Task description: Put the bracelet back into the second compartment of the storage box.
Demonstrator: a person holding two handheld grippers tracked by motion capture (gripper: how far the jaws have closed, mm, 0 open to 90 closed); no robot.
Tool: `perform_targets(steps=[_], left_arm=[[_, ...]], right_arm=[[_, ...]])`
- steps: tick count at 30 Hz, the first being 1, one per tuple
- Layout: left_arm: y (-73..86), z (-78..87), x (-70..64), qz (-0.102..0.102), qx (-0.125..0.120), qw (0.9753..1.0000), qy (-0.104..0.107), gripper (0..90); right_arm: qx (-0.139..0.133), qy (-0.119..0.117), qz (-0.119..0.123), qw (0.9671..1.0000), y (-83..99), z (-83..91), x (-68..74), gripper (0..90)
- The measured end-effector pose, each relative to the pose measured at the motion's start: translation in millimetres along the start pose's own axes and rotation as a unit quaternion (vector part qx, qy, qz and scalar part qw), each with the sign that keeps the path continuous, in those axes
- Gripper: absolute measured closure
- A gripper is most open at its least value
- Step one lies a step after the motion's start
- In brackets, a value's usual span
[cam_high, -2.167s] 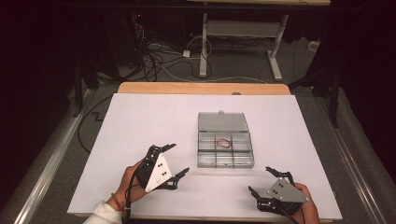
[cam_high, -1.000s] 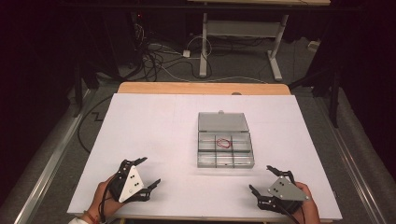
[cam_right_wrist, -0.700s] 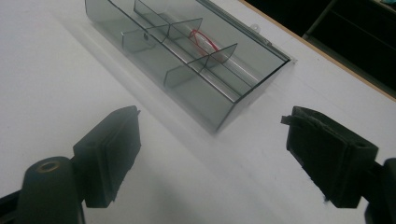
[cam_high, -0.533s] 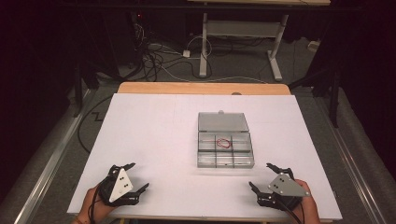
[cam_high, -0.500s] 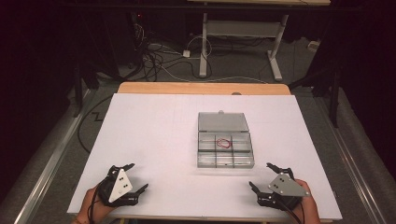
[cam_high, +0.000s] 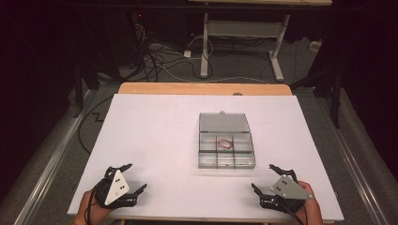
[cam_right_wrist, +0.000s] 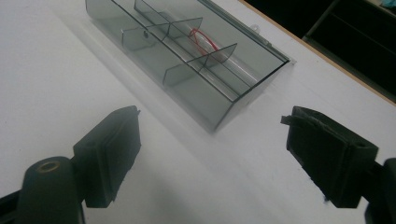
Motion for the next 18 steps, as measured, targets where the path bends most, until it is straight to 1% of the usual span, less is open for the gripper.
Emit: perform_targets(steps=[6,9,12,18], left_arm=[[-3.2,4.7,3.0,-0.003,-0.01,0.9999,-0.007,18.0],[-4.1,5.0,4.0,0.0,-0.012,0.9999,-0.007,18.0],[-4.5,4.8,3.6,-0.003,-0.011,0.9999,-0.008,18.0],[-5.3,7.8,4.1,0.003,-0.018,0.9998,-0.006,18.0]], right_arm=[[-0.001,-0.002,0.001,1.0,-1.0,-0.8,1.2,18.3],[0.002,-0.003,0.003,1.0,-0.2,-1.5,1.4,18.3],[0.0,-0.001,0.003,1.0,-0.3,-0.4,0.2,18.3],[-0.001,0.001,0.002,1.0,-2.3,0.4,-0.2,18.3]])
Point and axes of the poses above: each handheld gripper's, and its own axes: z roughly backward along the jaws, y roughly out of its underside, x roughly to its left, the point moved 2 cm from there along -z, roughly forward along the jaws, and after that the axes turned 5 degrees about z, right-handed, at the moved point
